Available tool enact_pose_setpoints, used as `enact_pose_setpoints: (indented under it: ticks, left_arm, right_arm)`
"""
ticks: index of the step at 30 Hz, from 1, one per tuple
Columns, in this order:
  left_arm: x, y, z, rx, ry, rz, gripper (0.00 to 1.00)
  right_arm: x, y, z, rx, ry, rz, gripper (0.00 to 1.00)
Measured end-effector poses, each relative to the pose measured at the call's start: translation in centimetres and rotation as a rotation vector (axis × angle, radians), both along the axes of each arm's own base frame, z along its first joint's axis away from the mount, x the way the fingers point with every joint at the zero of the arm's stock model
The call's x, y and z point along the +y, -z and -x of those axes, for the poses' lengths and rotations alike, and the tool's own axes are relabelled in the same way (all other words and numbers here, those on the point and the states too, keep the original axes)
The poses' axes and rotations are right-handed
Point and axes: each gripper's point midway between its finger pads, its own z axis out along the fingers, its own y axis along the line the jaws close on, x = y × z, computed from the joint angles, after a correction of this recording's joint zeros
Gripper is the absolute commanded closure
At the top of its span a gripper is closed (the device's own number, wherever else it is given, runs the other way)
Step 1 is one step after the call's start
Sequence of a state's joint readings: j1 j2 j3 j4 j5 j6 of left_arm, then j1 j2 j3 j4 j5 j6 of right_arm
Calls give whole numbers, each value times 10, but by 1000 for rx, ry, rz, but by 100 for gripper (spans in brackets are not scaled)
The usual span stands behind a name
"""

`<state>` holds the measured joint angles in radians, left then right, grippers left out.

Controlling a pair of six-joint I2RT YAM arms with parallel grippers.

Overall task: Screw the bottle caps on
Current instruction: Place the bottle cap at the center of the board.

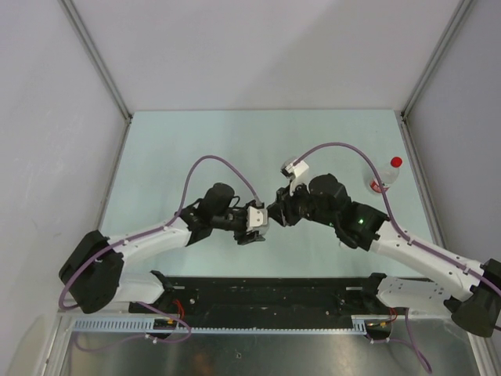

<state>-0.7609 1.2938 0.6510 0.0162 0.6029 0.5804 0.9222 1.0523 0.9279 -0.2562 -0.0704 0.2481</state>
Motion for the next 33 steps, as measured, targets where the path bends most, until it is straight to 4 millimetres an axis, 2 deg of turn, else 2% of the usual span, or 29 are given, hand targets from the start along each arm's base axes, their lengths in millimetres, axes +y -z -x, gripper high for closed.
enact_pose_setpoints:
  ticks: [9,12,14,16,20,24,28,33]
  left_arm:
    - [-3,-36,35,87,139,133,48]
    - [5,-38,27,129,90,144,48]
    - [12,-38,14,152,21,145,48]
    - [23,-39,-8,153,-92,155,48]
    - [58,-36,-57,93,-376,166,48]
    - [90,-33,-85,60,-573,165,47]
    - [108,-38,-97,31,-663,175,47]
    - [111,-45,-98,13,-671,188,47]
  right_arm:
    - [18,-35,19,-82,-121,-115,100]
    - [10,-37,16,-78,-69,-112,100]
    - [5,-33,14,-53,-36,-103,100]
    - [1,-25,14,-9,-8,-85,100]
    - [4,11,17,113,2,8,99]
    - [19,58,21,240,-12,160,95]
    - [30,111,25,342,-25,318,91]
    - [34,178,24,452,-20,482,88]
